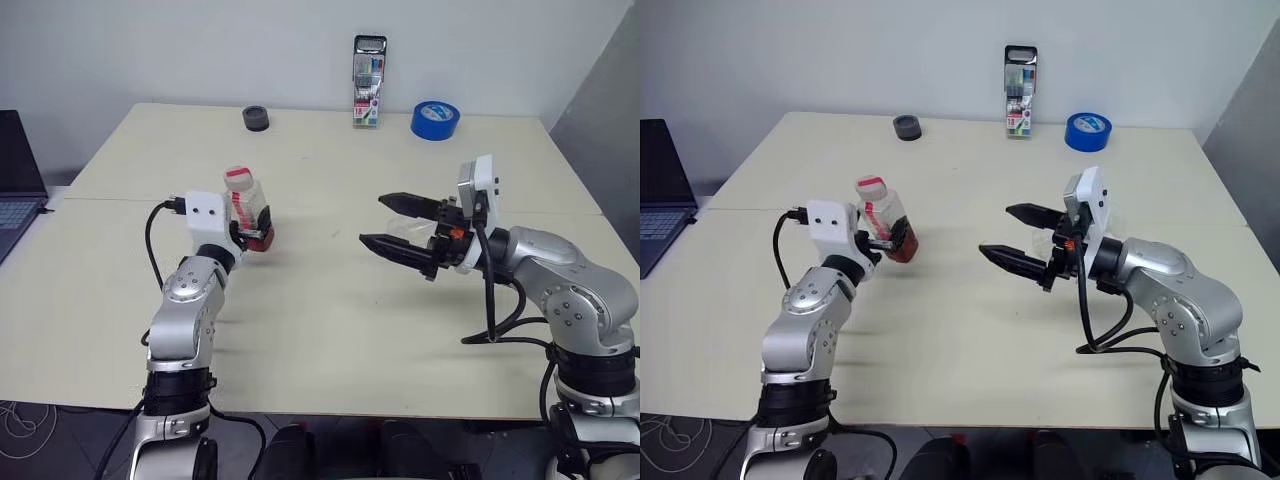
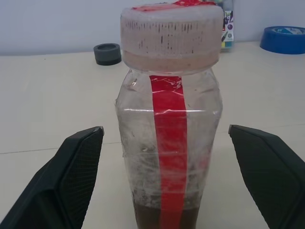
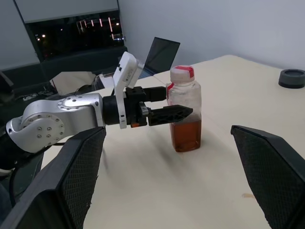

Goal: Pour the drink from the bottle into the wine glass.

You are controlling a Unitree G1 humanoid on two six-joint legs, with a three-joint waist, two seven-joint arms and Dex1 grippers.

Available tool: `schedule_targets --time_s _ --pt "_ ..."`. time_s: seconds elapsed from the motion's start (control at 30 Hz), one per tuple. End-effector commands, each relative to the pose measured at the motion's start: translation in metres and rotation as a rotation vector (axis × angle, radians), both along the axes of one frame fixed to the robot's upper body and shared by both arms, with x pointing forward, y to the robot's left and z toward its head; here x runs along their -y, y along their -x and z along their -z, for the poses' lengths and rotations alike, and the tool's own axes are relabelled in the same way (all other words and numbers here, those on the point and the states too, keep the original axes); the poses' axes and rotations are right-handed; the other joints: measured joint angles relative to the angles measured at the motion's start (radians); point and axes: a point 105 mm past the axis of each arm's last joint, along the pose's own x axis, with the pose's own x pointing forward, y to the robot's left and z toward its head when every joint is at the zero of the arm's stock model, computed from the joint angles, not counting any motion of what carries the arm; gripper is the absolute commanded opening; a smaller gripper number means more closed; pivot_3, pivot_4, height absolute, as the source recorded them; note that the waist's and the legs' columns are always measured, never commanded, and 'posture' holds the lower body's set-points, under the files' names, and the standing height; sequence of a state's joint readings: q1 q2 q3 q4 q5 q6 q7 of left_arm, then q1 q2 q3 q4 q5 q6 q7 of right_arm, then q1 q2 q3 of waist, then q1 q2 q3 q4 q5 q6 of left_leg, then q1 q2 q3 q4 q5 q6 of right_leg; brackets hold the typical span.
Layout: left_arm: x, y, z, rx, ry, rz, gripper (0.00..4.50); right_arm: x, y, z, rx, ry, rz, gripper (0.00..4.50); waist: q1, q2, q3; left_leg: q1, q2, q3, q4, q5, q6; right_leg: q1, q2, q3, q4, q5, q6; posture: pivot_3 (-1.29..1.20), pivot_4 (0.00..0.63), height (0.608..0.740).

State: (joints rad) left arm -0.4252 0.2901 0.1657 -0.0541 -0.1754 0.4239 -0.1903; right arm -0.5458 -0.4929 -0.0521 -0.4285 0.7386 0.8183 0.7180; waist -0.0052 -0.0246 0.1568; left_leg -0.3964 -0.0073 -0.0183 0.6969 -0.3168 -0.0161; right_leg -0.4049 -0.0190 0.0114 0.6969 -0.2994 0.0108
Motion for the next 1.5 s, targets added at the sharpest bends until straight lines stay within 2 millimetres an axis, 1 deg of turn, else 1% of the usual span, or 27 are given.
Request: schedule_targets --time_s 0.03,0.17,0.3,0.67,0.77,0.8,0.97,1.0,1.03,1.23,1.37,1.43,1.5 --pt "-0.003 -0.006 -0.023 0.091 -0.005 0.011 4.48 -0.003 0.007 -0.010 0.044 -0.020 -0.016 4.50 0.000 0.000 0.000 0.000 0.000 0.000 0.000 0.000 0.000 0.000 0.000 0.000 0.000 0.000 0.000 0.00 0.150 0.740" --pt "-0.003 -0.015 -0.023 0.091 0.005 0.018 4.48 -0.003 0.005 -0.011 0.054 -0.023 0.003 4.50 0.000 0.000 0.000 0.000 0.000 0.000 0.000 0.001 -0.002 0.000 0.000 0.000 0.000 0.000 0.000 0.00 0.150 0.740" --pt "0.001 -0.020 -0.024 0.099 0.005 0.046 4.48 -0.003 0.003 -0.013 0.059 -0.028 0.016 4.50 0.000 0.000 0.000 0.000 0.000 0.000 0.000 0.001 -0.002 0.000 0.000 0.000 0.000 0.000 0.000 0.00 0.150 0.740" --pt "0.005 -0.025 -0.028 0.113 0.016 0.079 4.48 -0.002 0.000 -0.014 0.064 -0.041 0.047 4.50 0.000 0.000 0.000 -0.001 0.000 -0.001 0.000 0.001 -0.002 0.000 0.000 0.000 0.000 0.000 0.000 0.00 0.150 0.740" --pt "0.006 -0.026 -0.027 0.110 0.023 0.083 3.94 -0.001 -0.002 -0.015 0.070 -0.045 0.062 4.50 0.000 0.000 0.000 -0.001 0.000 -0.001 0.000 0.001 -0.002 -0.001 0.000 -0.001 0.000 0.000 0.000 0.00 0.150 0.740" --pt "0.006 -0.026 -0.025 0.103 0.032 0.080 3.69 -0.001 -0.002 -0.015 0.071 -0.047 0.066 4.50 0.000 0.000 0.000 -0.001 0.000 -0.001 0.000 0.001 -0.002 -0.001 0.000 -0.001 0.000 0.000 0.000 0.00 0.150 0.740" --pt "0.005 -0.026 -0.022 0.091 0.041 0.079 2.16 0.000 -0.003 -0.016 0.073 -0.050 0.072 4.50 0.000 0.000 0.000 -0.001 0.000 -0.001 0.000 0.001 -0.002 -0.001 0.000 -0.001 0.000 0.000 0.000 0.00 0.150 0.740" --pt "0.004 -0.026 -0.022 0.092 0.043 0.073 1.93 0.000 -0.003 -0.016 0.074 -0.050 0.073 4.50 0.000 0.000 0.000 -0.001 0.000 -0.001 0.000 0.001 -0.002 -0.001 0.000 -0.001 0.000 0.000 0.000 0.00 0.150 0.740" --pt "0.003 -0.026 -0.023 0.092 0.044 0.070 1.80 0.000 -0.003 -0.016 0.074 -0.050 0.074 4.50 0.000 0.000 0.000 -0.001 0.000 -0.001 0.000 0.001 -0.002 -0.001 0.000 -0.001 0.000 0.000 0.000 0.00 0.150 0.740" --pt "0.003 -0.026 -0.023 0.090 0.043 0.061 1.79 -0.001 -0.004 -0.016 0.078 -0.046 0.078 4.50 0.000 0.000 0.000 -0.001 0.000 -0.001 0.000 0.001 -0.002 -0.001 0.000 -0.001 0.000 0.000 0.000 0.00 0.150 0.740" --pt "0.027 -0.021 -0.035 0.096 -0.070 0.177 1.79 0.000 -0.014 -0.011 0.096 0.027 0.151 4.50 -0.001 0.000 0.000 -0.001 0.000 -0.001 0.000 0.001 -0.002 -0.001 0.000 -0.001 0.000 0.000 0.000 0.00 0.150 0.740" --pt "0.041 -0.017 -0.044 0.104 -0.066 0.260 1.79 -0.004 -0.015 -0.018 0.094 0.009 0.152 4.50 0.000 0.000 0.000 -0.001 0.000 -0.001 0.000 0.001 -0.002 -0.001 0.000 -0.001 0.000 0.000 0.000 0.00 0.150 0.740" --pt "0.067 -0.007 -0.054 0.113 -0.084 0.416 1.79 -0.013 -0.015 -0.029 0.105 -0.018 0.142 4.50 -0.001 0.000 0.000 -0.002 0.000 -0.001 0.000 0.001 -0.003 -0.001 0.000 -0.001 0.000 0.000 0.000 0.00 0.150 0.740"
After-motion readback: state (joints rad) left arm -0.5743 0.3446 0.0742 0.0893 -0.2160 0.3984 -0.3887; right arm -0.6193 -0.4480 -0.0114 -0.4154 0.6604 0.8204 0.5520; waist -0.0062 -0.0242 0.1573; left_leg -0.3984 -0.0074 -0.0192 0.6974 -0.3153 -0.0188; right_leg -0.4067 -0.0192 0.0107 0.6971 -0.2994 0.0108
